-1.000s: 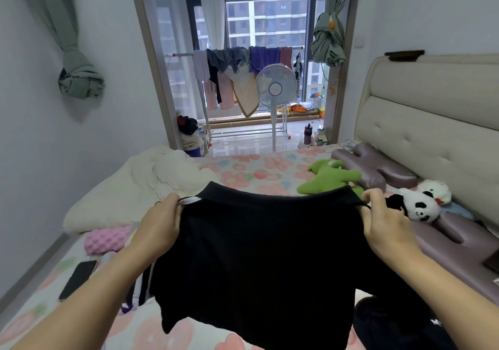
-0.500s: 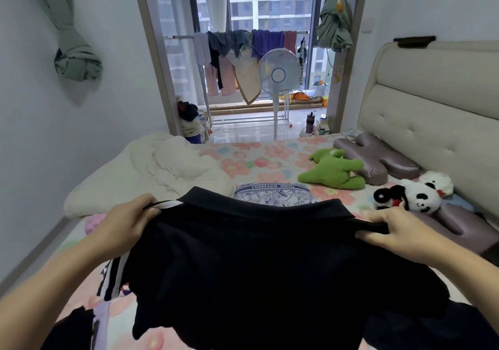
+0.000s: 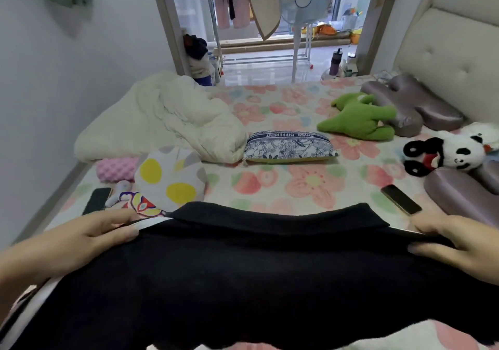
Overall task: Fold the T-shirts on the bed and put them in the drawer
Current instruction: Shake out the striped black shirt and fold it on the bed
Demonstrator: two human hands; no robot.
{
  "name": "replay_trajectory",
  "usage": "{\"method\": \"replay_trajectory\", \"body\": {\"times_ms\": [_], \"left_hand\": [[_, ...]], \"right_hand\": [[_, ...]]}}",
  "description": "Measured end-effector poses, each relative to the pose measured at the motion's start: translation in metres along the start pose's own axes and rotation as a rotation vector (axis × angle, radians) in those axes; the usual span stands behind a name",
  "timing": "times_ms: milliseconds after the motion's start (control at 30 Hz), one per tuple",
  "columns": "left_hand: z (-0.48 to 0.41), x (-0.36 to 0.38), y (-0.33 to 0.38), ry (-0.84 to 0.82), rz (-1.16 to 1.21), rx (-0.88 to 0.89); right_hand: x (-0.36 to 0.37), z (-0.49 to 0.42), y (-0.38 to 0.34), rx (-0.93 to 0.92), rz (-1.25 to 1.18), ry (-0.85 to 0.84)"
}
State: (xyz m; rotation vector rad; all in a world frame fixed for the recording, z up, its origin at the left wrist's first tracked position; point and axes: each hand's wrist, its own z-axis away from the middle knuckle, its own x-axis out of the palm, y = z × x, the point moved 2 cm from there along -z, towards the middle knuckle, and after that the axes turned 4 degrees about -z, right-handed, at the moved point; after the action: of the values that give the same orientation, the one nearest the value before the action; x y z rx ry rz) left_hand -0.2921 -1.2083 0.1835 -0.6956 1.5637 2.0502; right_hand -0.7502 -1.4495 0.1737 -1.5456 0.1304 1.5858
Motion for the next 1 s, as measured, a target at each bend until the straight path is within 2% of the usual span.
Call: {"method": "replay_trajectory", "body": {"times_ms": [67, 167, 267, 333, 400, 500, 567, 633, 733, 800, 867, 1000], "left_hand": [[-0.019, 0.001, -0.015, 0.010, -0.073, -0.042], [-0.080, 0.022, -0.052, 0.139, -0.387, -0.113], [-0.150, 0.064, -0.091, 0.368, -0.548, -0.207], [-0.178, 0.102, -0.128, 0.379, -0.609, -0.317], [-0.184, 0.149, -0.170, 0.353, -0.634, -0.423], [-0.159, 0.235, -0.220, 0.265, -0.532, -0.575], [-0.131, 0.289, -0.243, 0.235, -0.360, -0.685], [-0.104, 0.327, -0.260, 0.309, -0.132, -0.862], [-0.081, 0.354, -0.283, 0.426, 0.008, -1.103], [-0.077, 0.360, -0.290, 0.473, 0.137, -1.082], [-0.075, 0.361, -0.289, 0.481, 0.240, -1.012], [-0.056, 0.332, -0.294, 0.445, 0.431, -0.937]], "right_hand": [[0.004, -0.019, 0.011, 0.013, 0.032, 0.026], [0.032, -0.079, 0.031, 0.015, 0.126, 0.072], [0.087, -0.147, 0.059, 0.166, 0.276, 0.273], [0.135, -0.178, 0.079, 0.269, 0.258, 0.388], [0.189, -0.188, 0.098, 0.413, 0.192, 0.414], [0.276, -0.175, 0.118, 0.604, 0.036, 0.374], [0.334, -0.152, 0.125, 0.716, -0.099, 0.286], [0.383, -0.125, 0.131, 0.877, -0.262, 0.207], [0.427, -0.091, 0.139, 1.078, -0.370, 0.200], [0.438, -0.080, 0.143, 1.091, -0.456, 0.221], [0.438, -0.074, 0.147, 1.026, -0.526, 0.196], [0.400, -0.053, 0.159, 0.993, -0.723, 0.133]]}}
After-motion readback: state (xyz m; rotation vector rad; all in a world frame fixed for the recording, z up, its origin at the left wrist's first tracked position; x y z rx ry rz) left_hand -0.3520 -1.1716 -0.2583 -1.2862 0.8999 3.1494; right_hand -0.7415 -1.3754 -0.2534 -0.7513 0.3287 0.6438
